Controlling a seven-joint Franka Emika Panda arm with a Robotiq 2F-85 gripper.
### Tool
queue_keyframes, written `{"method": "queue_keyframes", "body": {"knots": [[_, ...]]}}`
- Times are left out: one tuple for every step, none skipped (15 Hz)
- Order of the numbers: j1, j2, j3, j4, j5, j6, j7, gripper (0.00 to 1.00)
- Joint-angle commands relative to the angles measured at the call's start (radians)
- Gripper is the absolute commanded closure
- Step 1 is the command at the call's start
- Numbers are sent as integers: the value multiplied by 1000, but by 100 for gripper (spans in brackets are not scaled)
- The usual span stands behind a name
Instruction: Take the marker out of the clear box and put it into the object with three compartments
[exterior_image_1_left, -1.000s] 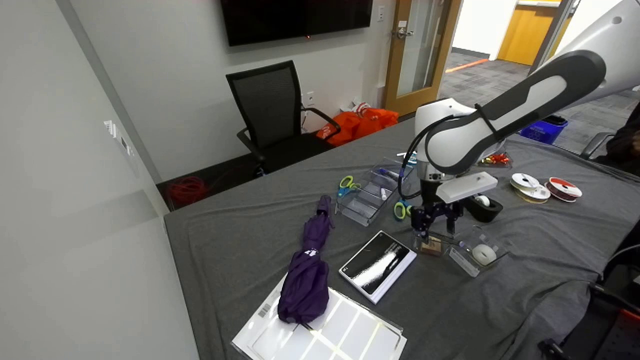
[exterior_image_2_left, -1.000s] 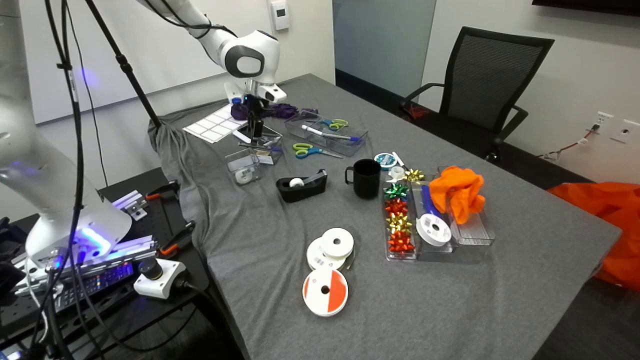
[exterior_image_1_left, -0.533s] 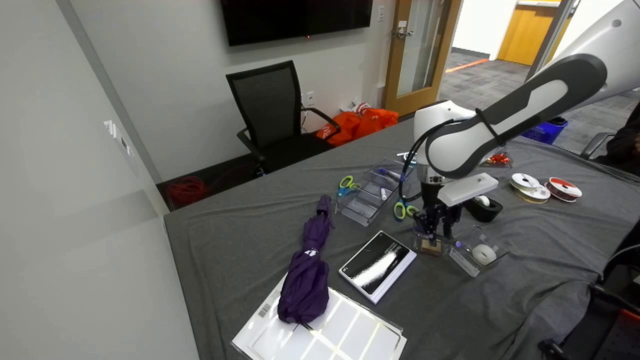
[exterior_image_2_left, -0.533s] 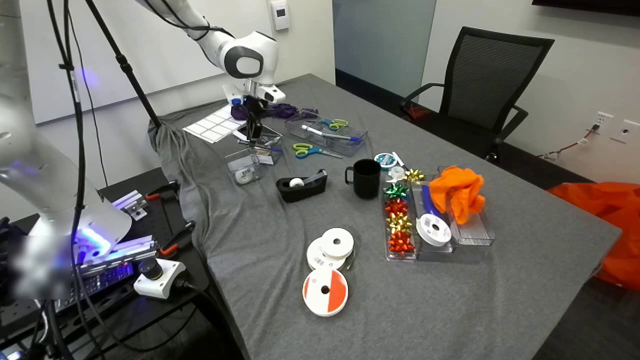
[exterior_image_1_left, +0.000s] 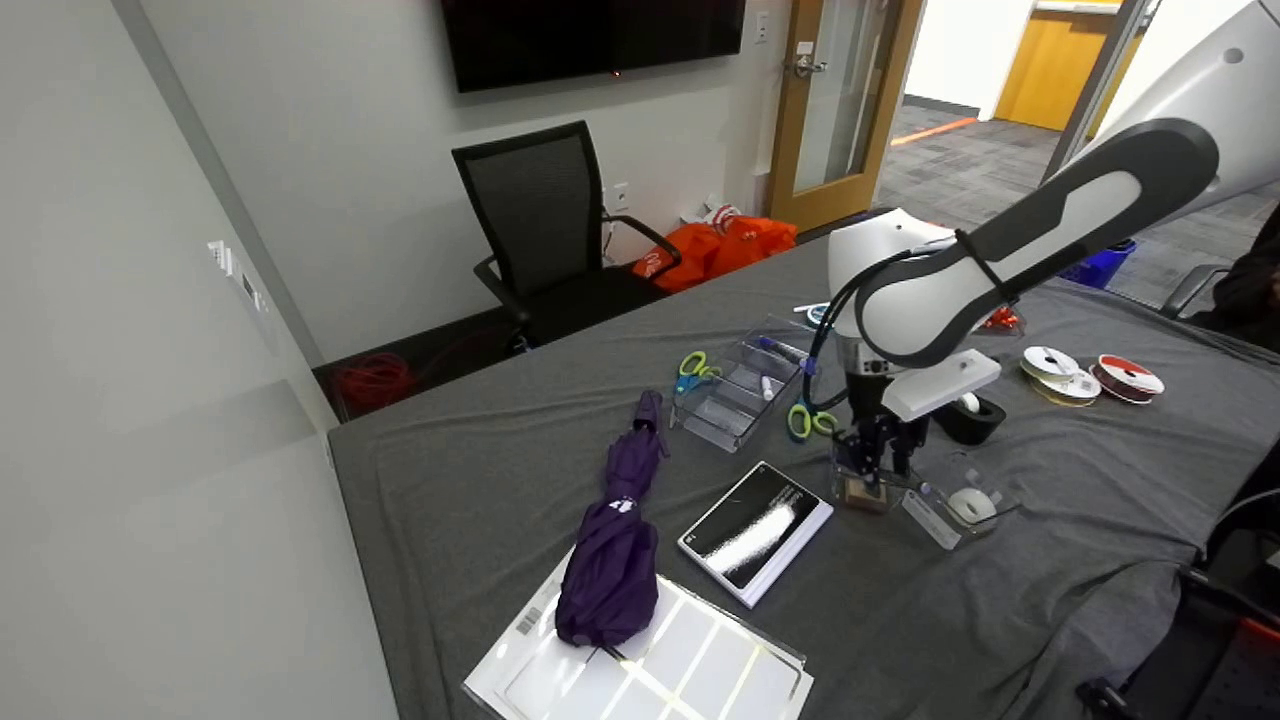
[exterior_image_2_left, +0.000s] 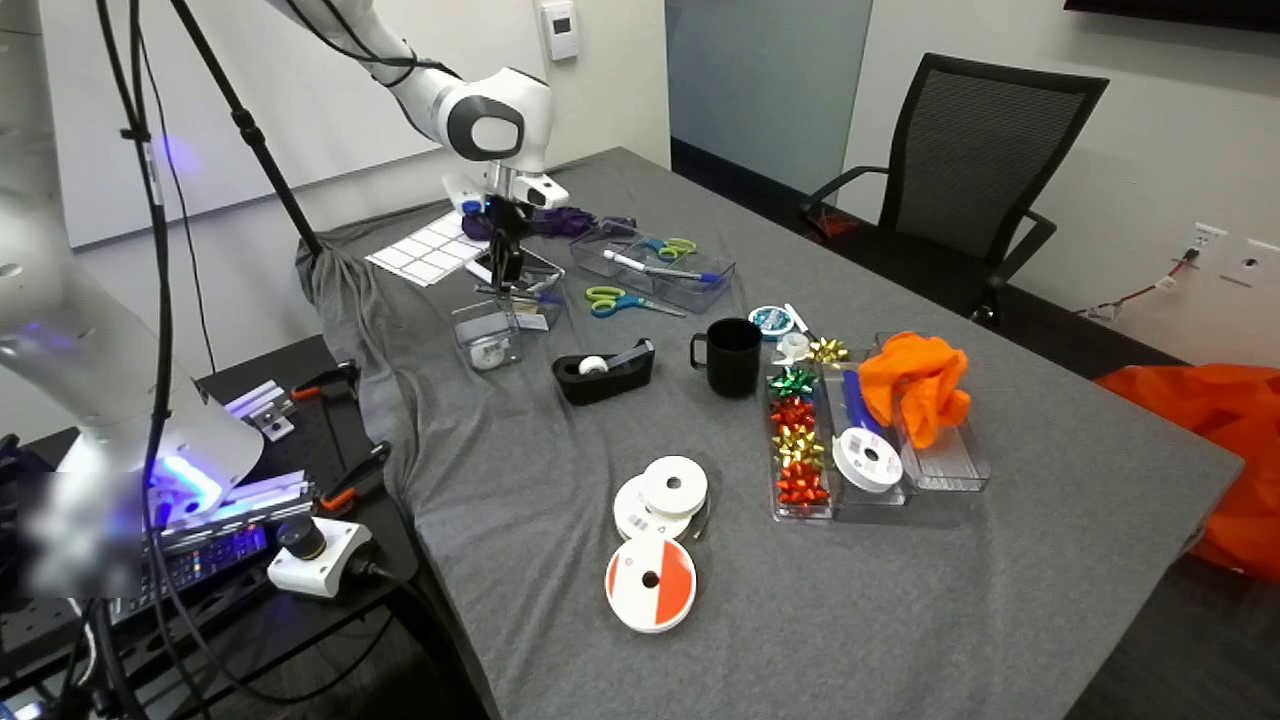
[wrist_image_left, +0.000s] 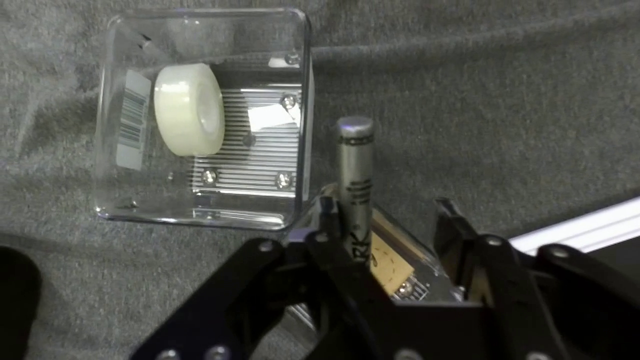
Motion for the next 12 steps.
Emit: {"method": "queue_keyframes", "body": {"knots": [[9, -6, -10, -14, -6, 13, 12, 81], [7, -9, -9, -13, -2, 13, 11, 88], [7, -10, -9, -12, -1, 10, 11, 96], [6, -11, -9, -11, 1, 9, 13, 98], [6, -17, -10, -12, 3, 7, 18, 97], [5, -23, -9, -13, 4, 8, 21, 95], [4, -29, -9, -14, 6, 5, 21, 95], [4, -37, -9, -15, 8, -1, 26, 97], [3, -46, -9, -15, 10, -5, 29, 97], [5, -51, -10, -14, 9, -8, 34, 96], [6, -56, -11, -10, 8, -15, 41, 96], [6, -60, -12, -6, 7, -20, 47, 96]]}}
